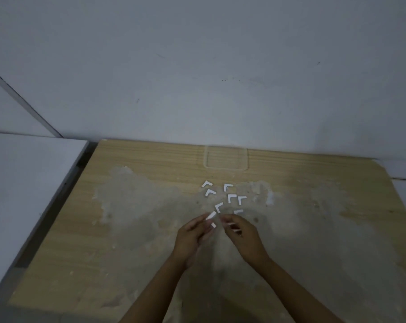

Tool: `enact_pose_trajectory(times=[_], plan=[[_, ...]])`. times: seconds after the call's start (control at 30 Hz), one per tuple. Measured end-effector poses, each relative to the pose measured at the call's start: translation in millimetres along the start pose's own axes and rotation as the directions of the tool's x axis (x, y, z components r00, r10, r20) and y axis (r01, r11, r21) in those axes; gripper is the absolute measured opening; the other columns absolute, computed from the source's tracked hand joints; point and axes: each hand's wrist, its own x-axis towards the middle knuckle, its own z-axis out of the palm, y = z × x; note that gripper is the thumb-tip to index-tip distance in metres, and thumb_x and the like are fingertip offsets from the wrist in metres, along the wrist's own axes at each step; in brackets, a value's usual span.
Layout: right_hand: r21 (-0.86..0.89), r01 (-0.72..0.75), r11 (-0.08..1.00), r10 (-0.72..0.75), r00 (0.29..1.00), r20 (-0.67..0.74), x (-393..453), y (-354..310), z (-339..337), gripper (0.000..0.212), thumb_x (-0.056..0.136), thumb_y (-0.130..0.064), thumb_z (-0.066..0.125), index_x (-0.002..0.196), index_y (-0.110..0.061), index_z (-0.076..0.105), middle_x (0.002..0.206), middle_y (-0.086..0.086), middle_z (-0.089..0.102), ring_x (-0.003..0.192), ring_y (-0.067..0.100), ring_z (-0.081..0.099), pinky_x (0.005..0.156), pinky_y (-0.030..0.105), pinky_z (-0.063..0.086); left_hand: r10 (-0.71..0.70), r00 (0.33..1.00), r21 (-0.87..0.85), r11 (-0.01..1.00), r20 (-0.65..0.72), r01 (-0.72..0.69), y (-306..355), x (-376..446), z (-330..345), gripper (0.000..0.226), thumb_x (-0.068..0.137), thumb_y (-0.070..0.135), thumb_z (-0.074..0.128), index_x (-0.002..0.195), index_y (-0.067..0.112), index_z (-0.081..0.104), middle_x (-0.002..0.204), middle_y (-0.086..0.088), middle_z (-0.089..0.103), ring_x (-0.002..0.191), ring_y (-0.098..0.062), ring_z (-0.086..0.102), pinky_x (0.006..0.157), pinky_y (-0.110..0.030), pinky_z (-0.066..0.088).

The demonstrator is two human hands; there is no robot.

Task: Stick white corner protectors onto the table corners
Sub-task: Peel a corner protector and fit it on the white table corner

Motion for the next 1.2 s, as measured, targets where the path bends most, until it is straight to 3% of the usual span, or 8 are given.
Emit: enact_pose_trajectory(times=[0.1, 0.23, 0.37, 0.63, 0.9, 1.2], plan=[[0.081, 0.034, 0.996, -0.03, 0.998, -0.047, -7.9, -23.3, -2.3, 0.022, 0.094, -0.019, 0.059, 0.114, -0.023, 0.068, 0.107, -0.015, 0.069, 0.093, -0.007, 0.063, 0.075, 0.007, 0.047, 0.017, 1.0, -0.099, 0.995, 0.018, -0.015, 4.2, -14.2, 7.0, 0.028, 0.087, 0.002, 0.061, 0.114, 0.003, 0.066, 0.109, -0.015, 0.071, 0.1, -0.024, 0.069, 0.075, -0.023, 0.057], [0.183, 0.087, 0.979, -0.053, 0.981, -0.185, -19.6, -42.2, -4.2, 0.021, 0.091, -0.016, 0.064, 0.109, -0.022, 0.071, 0.101, -0.012, 0.072, 0.089, -0.003, 0.066, 0.074, 0.009, 0.049, 0.064, 0.997, -0.123, 0.991, 0.037, -0.059, 6.4, -28.7, 8.2, 0.029, 0.087, -0.001, 0.06, 0.116, -0.001, 0.064, 0.106, -0.019, 0.07, 0.097, -0.025, 0.069, 0.082, -0.027, 0.057], [0.167, 0.123, 0.978, -0.086, 0.973, -0.213, -25.0, -57.5, -7.7, 0.014, 0.087, -0.012, 0.069, 0.099, -0.016, 0.076, 0.091, -0.01, 0.074, 0.083, -0.002, 0.068, 0.073, 0.008, 0.049, 0.118, 0.991, -0.13, 0.986, 0.067, -0.108, 13.8, -42.1, 10.3, 0.026, 0.087, 0.0, 0.06, 0.112, 0.001, 0.066, 0.105, -0.017, 0.071, 0.098, -0.025, 0.069, 0.083, -0.027, 0.057], [0.195, 0.16, 0.968, -0.092, 0.944, -0.318, -37.1, -71.5, -2.4, 0.02, 0.08, -0.007, 0.075, 0.1, -0.011, 0.076, 0.087, -0.006, 0.074, 0.08, -0.005, 0.069, 0.073, 0.007, 0.05, 0.149, 0.978, -0.153, 0.98, 0.144, -0.127, 20.1, -62.3, 16.4, 0.026, 0.089, 0.003, 0.058, 0.114, 0.004, 0.066, 0.113, -0.01, 0.07, 0.107, -0.021, 0.067, 0.087, -0.026, 0.056], [0.152, 0.22, 0.963, -0.154, 0.92, -0.36, -45.0, -84.2, 0.7, 0.012, 0.079, -0.007, 0.076, 0.09, -0.009, 0.078, 0.08, -0.006, 0.075, 0.075, -0.002, 0.07, 0.071, 0.009, 0.051, 0.177, 0.975, -0.173, 0.973, 0.132, -0.153, 23.0, -66.7, 10.5, 0.026, 0.089, 0.001, 0.057, 0.113, 0.001, 0.066, 0.11, -0.01, 0.071, 0.105, -0.022, 0.067, 0.082, -0.025, 0.057], [0.198, 0.179, 0.964, -0.103, 0.933, -0.345, -44.1, -85.4, 1.2, 0.009, 0.077, -0.006, 0.077, 0.08, -0.014, 0.078, 0.074, -0.004, 0.075, 0.072, 0.005, 0.072, 0.071, 0.016, 0.055, 0.192, 0.973, -0.137, 0.975, 0.126, -0.175, 20.9, -68.2, 7.1, 0.028, 0.089, 0.002, 0.057, 0.115, 0.0, 0.065, 0.115, -0.013, 0.069, 0.106, -0.025, 0.066, 0.082, -0.025, 0.056]])
